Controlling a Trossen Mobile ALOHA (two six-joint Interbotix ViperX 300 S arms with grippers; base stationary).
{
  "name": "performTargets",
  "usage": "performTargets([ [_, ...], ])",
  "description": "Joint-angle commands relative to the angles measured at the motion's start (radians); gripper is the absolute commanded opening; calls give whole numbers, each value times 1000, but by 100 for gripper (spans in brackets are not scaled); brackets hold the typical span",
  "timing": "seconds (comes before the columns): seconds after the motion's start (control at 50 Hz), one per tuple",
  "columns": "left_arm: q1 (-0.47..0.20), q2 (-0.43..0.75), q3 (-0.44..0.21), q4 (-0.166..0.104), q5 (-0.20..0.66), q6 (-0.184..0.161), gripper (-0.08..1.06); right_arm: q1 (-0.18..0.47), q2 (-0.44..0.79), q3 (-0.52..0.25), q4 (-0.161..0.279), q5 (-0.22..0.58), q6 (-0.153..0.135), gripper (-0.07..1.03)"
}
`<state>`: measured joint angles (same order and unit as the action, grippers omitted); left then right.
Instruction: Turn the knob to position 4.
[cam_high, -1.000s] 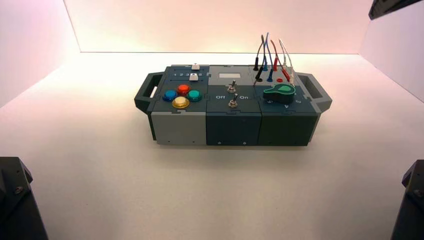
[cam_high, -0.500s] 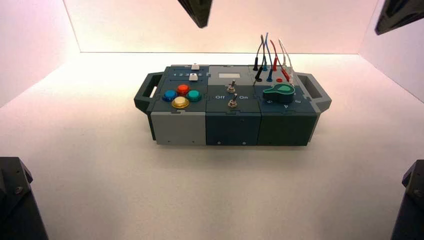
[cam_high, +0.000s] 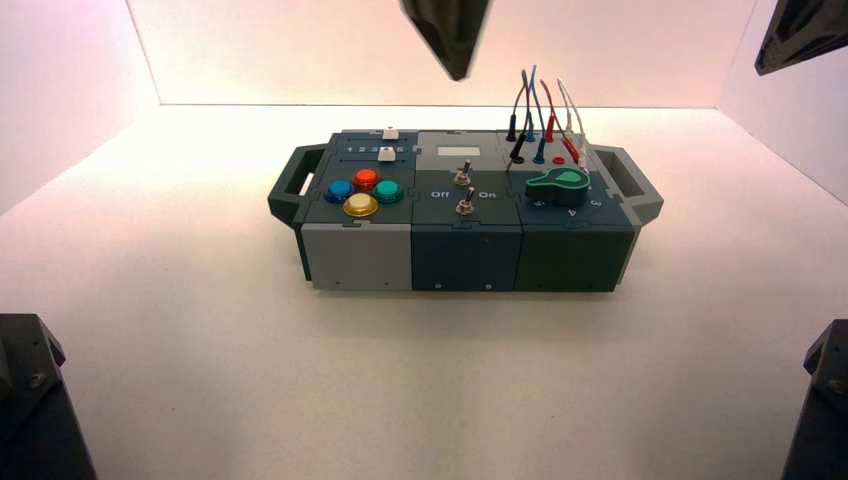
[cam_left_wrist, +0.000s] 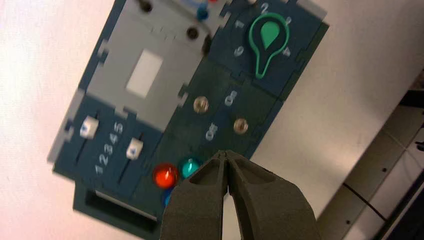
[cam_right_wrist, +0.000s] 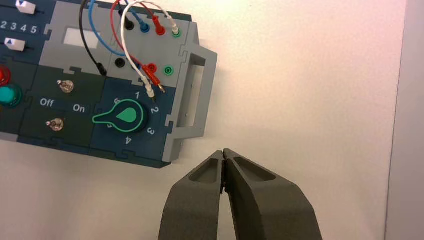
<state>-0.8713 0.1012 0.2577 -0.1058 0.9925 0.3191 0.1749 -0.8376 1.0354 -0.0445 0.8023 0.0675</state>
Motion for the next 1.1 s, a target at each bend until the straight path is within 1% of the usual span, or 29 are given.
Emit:
performTargets([
  [0.02,-11,29,-48,0,-26,26,-3,-12,3,-15,3,-20,11,-2],
  [0.18,-11,91,-72,0,-31,49,-3,-25,0,-9,3,-23,11,-2],
  [0.24,-11,120,-81,0,-31,61,-3,-37,0,-9,2,-23,11,-2],
  [0.36,-11,153,-97,0,-31,75,-3,-80,-3,-11,2,-25,11,-2],
  [0.48,-11,172,-106,0,-38,91,-3,-97,-15,-9,2,-31,11,-2],
  [0.62,-11,189,-124,0,-44,95,-3,-98,-41,-3,3,-35,11,-2],
  [0.74,-15,204,-132,-3,-44,98,-3,-100,-63,5,2,-46,17,-2],
  [0.96,-40,241,-153,-3,-48,109,-3,-106,-60,8,3,-49,20,-2],
  [1.1,-52,275,-181,-3,-48,118,-3,-106,-58,8,3,-51,20,-2],
])
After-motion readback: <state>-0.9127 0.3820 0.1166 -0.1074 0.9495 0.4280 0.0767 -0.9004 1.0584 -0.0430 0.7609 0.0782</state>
